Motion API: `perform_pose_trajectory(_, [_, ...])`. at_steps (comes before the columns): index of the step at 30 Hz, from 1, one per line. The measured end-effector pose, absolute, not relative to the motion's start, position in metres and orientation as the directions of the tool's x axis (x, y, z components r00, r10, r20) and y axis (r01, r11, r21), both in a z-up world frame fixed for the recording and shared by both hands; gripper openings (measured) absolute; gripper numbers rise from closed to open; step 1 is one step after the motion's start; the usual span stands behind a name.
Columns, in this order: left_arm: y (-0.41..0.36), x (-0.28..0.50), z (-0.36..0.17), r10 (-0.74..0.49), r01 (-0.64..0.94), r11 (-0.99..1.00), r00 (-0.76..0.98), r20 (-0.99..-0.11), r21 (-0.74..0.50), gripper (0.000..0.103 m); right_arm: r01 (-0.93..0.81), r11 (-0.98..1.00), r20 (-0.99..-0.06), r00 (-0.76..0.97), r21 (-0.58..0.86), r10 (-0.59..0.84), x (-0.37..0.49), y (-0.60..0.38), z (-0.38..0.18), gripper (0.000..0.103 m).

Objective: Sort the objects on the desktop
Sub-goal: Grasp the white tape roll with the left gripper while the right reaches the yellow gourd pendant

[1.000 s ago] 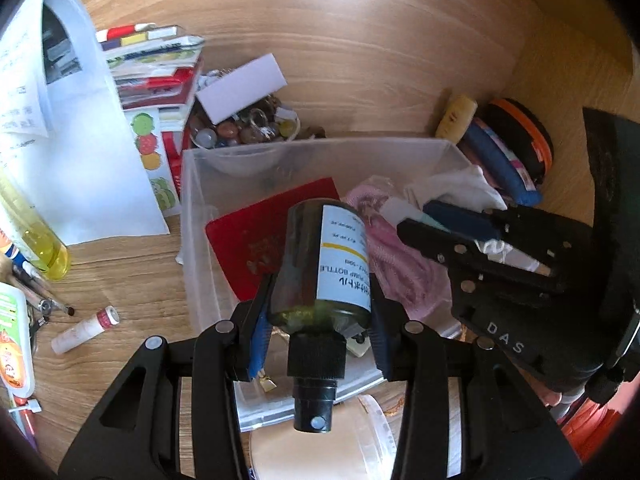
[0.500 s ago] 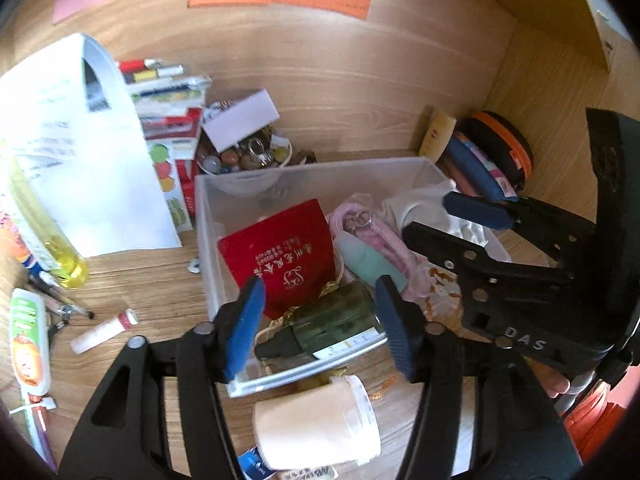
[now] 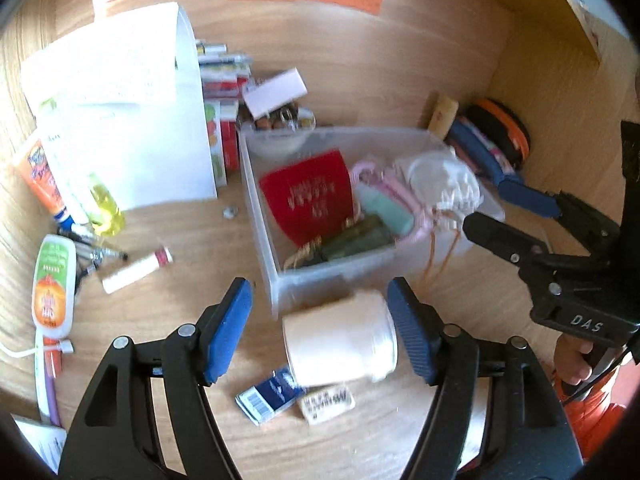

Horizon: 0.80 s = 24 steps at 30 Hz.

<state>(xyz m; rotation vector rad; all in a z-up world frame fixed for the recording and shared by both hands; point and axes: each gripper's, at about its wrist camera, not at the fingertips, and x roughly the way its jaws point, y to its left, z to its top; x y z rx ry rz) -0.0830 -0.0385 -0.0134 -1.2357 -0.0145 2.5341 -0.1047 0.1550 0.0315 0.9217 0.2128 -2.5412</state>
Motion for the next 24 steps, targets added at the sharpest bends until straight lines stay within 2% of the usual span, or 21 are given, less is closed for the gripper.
perform_pose_trajectory(5, [-0.022,-0.075,-0.035,0.293,-0.314,-0.939,-0.52,-0.803,-0.139,0.07,0.426,-0.905,-0.673,-0.668,0.002,-0.316,-0.093,0.161,0.015,0.071])
perform_pose_trajectory(7, [-0.016,-0.074,-0.041,0.26,-0.305,-0.947,-0.535,-0.804,-0.104,0.078,0.425,-0.905,-0.687,-0.654,0.012,-0.317,-0.091,0.165,0.009,0.071])
perform_pose_trajectory(11, [-0.012,-0.078,-0.057,0.259,-0.299,-0.948,-0.507,-0.822,-0.114,0.079,0.427,-0.904,-0.707,-0.635,0.015,-0.312,-0.085,0.171,0.0,0.071])
perform_pose_trajectory(13, [-0.012,-0.082,-0.065,0.262,-0.289,-0.948,-0.485,-0.835,-0.13,0.073,0.431,-0.902,-0.714,-0.627,0.016,-0.312,-0.082,0.173,-0.005,0.071])
perform_pose_trajectory(17, [-0.017,-0.085,-0.073,0.274,-0.264,-0.951,-0.481,-0.833,-0.161,0.068,0.448,-0.894,-0.728,-0.605,0.023,-0.322,-0.078,0.17,-0.011,0.071])
perform_pose_trajectory(24, [-0.042,-0.076,-0.064,0.252,-0.197,-0.965,-0.528,-0.811,-0.171,0.067,0.501,-0.865,-0.743,-0.566,0.032,-0.356,-0.072,0.146,-0.022,0.071])
